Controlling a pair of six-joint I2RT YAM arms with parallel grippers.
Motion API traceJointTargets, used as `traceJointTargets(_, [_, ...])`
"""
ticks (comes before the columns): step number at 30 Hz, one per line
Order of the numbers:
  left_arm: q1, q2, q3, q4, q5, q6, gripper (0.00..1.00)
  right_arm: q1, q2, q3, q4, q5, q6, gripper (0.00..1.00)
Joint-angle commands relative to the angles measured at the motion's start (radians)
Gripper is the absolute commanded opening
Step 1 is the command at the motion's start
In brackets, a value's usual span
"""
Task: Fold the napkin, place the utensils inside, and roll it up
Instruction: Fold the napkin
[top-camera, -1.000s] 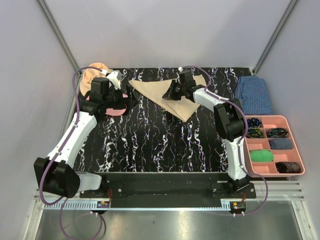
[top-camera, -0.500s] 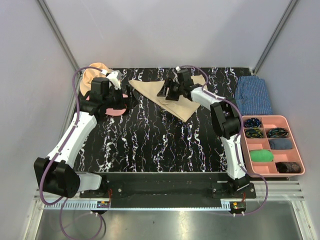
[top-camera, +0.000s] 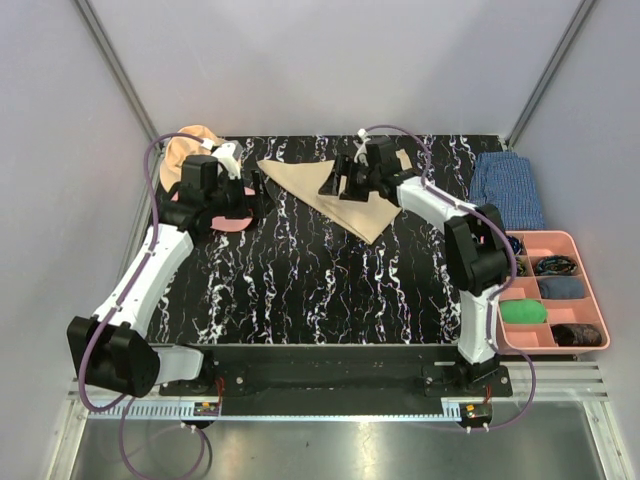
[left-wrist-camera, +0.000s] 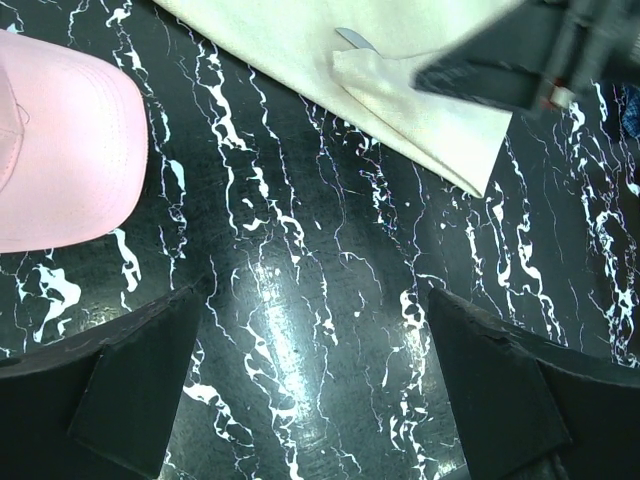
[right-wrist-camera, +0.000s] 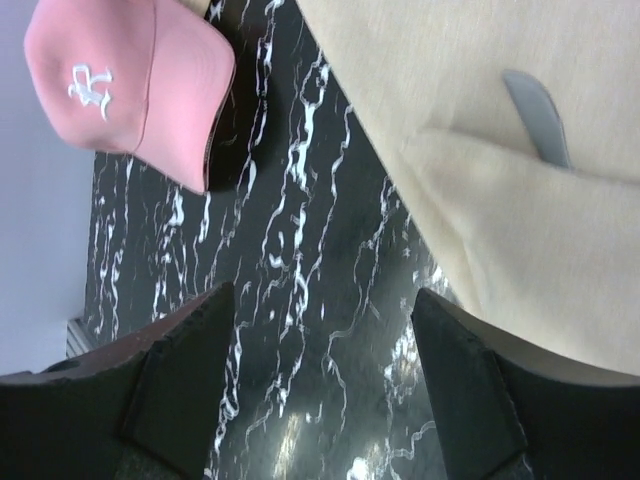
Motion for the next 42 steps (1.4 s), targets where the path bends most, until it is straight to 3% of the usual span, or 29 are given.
traceJointTargets(1, [0.006,-0.055,-0.011,0.040,-0.049,0.014,0.99,0.000,-0.159,-0.158,-0.001,0.019,-0.017,0.80])
traceJointTargets(7, [0.006,-0.057,-0.026,0.060,-0.076,0.003,0.99,-0.047,-0.366,-0.477,0.002,0.062,0.014,0.77])
traceJointTargets(11, [0.006,-0.049,-0.041,0.069,-0.072,-0.010,0.99,-0.093,-0.498,-0.678,0.007,0.049,0.019,0.66])
traceJointTargets(17, [0.006,-0.028,-0.048,0.083,-0.066,-0.026,0.99,-0.132,-0.558,-0.812,0.037,0.026,0.039,0.62])
traceJointTargets(36, [0.006,-0.059,-0.048,0.092,0.007,-0.046,0.99,-0.178,-0.325,-0.854,0.358,0.064,0.221,0.47])
traceJointTargets(42, [0.006,-0.060,-0.046,0.092,0.011,-0.046,0.99,-0.182,-0.270,-0.828,0.389,0.079,0.253,0.46])
